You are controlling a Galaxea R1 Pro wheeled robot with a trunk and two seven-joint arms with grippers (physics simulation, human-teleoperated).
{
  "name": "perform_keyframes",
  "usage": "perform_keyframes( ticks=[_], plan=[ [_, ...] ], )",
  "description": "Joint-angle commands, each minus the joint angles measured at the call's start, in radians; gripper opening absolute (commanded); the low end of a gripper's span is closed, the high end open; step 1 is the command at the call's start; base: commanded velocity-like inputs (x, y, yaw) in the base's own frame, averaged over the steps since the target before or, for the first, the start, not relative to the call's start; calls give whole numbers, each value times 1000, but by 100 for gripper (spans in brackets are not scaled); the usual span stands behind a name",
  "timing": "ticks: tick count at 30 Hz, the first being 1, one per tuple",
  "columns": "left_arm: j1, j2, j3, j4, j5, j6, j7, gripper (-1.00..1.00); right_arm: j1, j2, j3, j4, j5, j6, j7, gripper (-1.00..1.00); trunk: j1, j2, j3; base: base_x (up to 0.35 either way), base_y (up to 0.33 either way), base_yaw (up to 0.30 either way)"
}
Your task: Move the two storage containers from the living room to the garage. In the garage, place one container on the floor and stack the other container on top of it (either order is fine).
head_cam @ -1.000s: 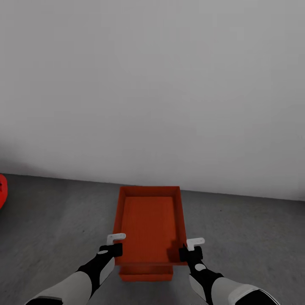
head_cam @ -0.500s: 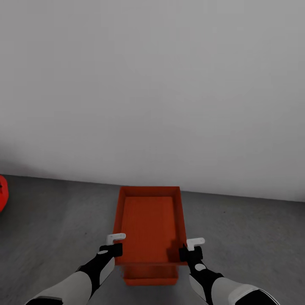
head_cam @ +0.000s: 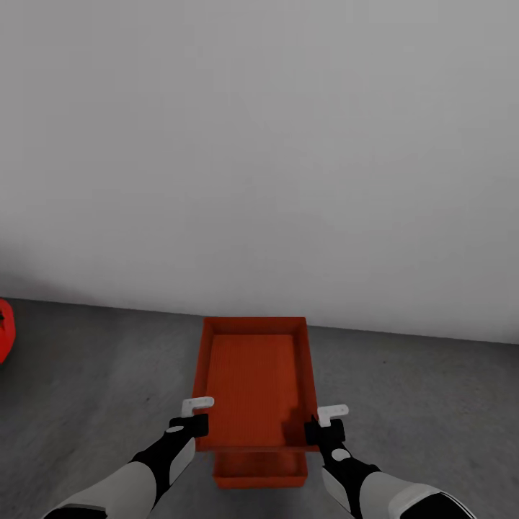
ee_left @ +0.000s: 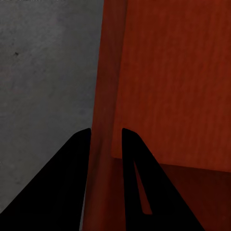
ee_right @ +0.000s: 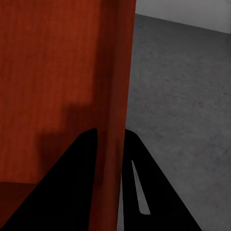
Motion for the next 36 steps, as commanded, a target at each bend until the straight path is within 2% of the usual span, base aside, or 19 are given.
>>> perform_keyframes(
  ticks=[1,10,36],
  plan=[
    [0,11,7,2,8,2,11,-100,-1,0,-20,-2,-11,-18,-4,-100,0,-1,-1,0,0,0],
    [0,11,7,2,8,2,11,-100,-1,1,-20,-1,-11,-18,-4,-100,0,-1,-4,0,0,0],
    [0,11,7,2,7,2,11,-100,-1,0,-20,-2,-11,-18,-4,-100,0,-1,-44,-5,0,0]
  ],
)
